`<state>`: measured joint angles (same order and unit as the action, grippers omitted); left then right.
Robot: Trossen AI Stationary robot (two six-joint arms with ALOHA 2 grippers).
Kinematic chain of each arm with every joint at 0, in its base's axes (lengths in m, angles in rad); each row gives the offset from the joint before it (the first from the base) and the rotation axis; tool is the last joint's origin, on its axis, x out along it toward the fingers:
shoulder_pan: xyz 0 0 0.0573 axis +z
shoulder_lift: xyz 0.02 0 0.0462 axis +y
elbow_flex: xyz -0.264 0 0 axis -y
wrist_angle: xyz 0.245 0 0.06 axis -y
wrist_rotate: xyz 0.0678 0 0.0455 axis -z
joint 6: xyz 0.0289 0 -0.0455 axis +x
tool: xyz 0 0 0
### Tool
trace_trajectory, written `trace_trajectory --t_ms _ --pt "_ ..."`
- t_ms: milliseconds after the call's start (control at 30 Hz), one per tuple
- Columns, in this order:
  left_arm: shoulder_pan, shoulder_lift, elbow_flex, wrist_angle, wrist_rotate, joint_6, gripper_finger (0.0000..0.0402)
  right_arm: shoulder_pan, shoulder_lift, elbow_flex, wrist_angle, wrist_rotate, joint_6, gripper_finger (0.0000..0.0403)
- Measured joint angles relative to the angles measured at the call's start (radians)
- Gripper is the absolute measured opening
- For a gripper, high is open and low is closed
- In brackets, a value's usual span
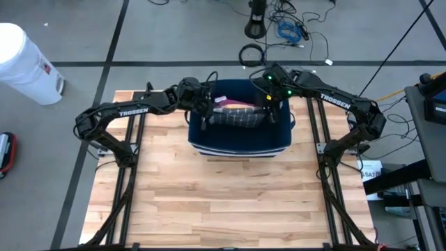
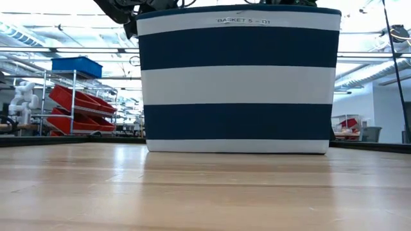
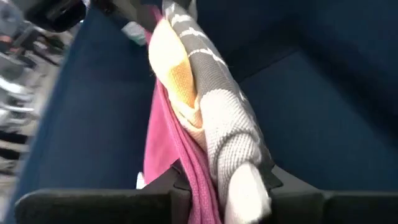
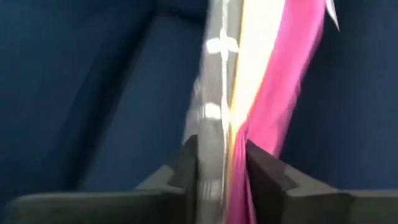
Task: Fold towel
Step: Put the stacked towels into the blue bin
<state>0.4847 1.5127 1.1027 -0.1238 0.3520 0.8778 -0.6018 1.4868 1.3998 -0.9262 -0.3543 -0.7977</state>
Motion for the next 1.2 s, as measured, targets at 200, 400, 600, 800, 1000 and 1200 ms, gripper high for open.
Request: trace_trajectory --t_ms 200,400,600,800,1000,1200 --pt "0.000 -0.001 -0.003 -0.007 0.038 -0.051 0.0076 -0.005 0.000 -0.002 -0.073 0.005 0.119 0.0187" --pt "-0.008 0.001 -0.003 0.001 0.038 -0.092 0.0093 -0.008 0.000 -0.002 -0.070 -0.006 0.157 0.0247" --pt "-0.030 0.002 -0.004 0.001 0.051 -0.141 0.0146 -0.008 0.000 -0.002 -0.059 -0.015 0.157 0.0256" --pt "-0.061 -0.001 -0.004 -0.001 0.057 -0.185 0.0175 -0.007 0.000 -0.002 -0.054 -0.019 0.147 0.0249" --pt "-0.094 -0.034 -0.010 0.001 0.064 -0.189 0.0177 -0.007 0.000 -0.002 -0.050 -0.019 0.128 0.0249" --pt "-0.114 -0.086 -0.009 0.029 0.116 -0.199 0.0177 -0.008 0.000 -0.001 -0.043 -0.039 0.121 0.0249"
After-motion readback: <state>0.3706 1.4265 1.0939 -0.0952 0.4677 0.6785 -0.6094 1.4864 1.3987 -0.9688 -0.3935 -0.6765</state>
